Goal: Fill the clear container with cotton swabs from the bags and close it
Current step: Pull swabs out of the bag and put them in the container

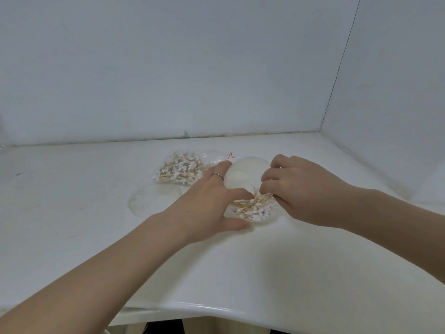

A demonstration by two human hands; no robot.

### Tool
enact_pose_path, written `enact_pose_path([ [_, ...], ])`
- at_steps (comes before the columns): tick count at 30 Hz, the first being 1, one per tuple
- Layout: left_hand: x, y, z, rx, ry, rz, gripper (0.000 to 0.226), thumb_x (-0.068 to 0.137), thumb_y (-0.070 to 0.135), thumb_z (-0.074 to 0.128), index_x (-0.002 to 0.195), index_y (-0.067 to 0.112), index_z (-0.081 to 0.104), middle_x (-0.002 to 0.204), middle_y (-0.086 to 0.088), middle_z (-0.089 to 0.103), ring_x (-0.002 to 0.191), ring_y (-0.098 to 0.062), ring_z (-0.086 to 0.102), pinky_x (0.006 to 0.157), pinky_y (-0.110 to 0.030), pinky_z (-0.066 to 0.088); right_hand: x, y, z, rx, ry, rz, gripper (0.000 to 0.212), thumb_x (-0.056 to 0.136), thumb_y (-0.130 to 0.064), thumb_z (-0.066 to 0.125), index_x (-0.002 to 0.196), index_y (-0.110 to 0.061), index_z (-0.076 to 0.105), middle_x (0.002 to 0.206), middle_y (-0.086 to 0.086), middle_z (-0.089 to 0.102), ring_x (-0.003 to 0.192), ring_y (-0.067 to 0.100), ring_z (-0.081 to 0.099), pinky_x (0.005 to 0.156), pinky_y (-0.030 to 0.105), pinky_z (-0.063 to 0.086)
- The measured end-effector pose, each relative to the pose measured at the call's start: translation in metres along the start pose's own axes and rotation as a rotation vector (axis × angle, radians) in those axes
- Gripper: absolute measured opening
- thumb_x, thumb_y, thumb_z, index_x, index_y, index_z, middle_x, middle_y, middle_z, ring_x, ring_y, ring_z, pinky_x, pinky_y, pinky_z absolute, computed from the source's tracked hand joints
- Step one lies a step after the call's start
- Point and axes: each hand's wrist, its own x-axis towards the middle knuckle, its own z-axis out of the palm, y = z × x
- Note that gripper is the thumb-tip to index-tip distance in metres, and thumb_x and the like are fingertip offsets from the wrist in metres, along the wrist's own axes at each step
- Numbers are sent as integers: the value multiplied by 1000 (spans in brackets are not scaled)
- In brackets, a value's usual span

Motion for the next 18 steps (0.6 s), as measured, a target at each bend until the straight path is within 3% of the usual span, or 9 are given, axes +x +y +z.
enact_pose_path([
  [2,0,-2,1,8,2,16,52,85,61,71,135,50,59,156,-6,20,146,-26,22,124,-37,25,0,3,3,-39,89,-13,13,88,-20,63,94,-23,73,104,-3,70,103,27,56,72,35,48],
  [5,0,-4,1,23,-3,29,50,87,60,69,135,51,58,157,-8,20,148,-28,22,123,-41,27,-3,2,11,15,141,29,24,97,-26,48,95,-18,70,120,6,63,115,32,52,79,41,51],
  [8,0,-3,1,30,-1,54,49,90,57,67,137,50,56,160,-12,16,152,-28,18,124,-39,25,-10,-8,21,330,182,216,17,99,-19,51,112,-17,62,126,2,46,108,19,49,82,32,49],
  [10,0,-3,3,41,-6,76,47,93,54,65,139,51,54,164,-15,8,156,-28,11,125,-41,24,-10,-11,26,522,252,389,25,97,-14,57,121,-20,55,120,-2,39,98,11,49,79,24,48],
  [13,3,-5,6,45,-18,88,43,96,51,62,139,53,54,165,-21,4,158,-30,7,124,-44,28,-5,-15,30,849,273,620,34,99,-14,55,127,-31,48,120,-3,39,104,2,52,82,13,45],
  [18,6,-11,8,102,-23,103,44,98,53,58,141,52,49,166,-29,2,159,-25,-12,124,-45,28,6,-20,37,1203,261,784,41,105,-26,44,143,-37,36,132,-13,48,110,11,60,89,27,49],
])
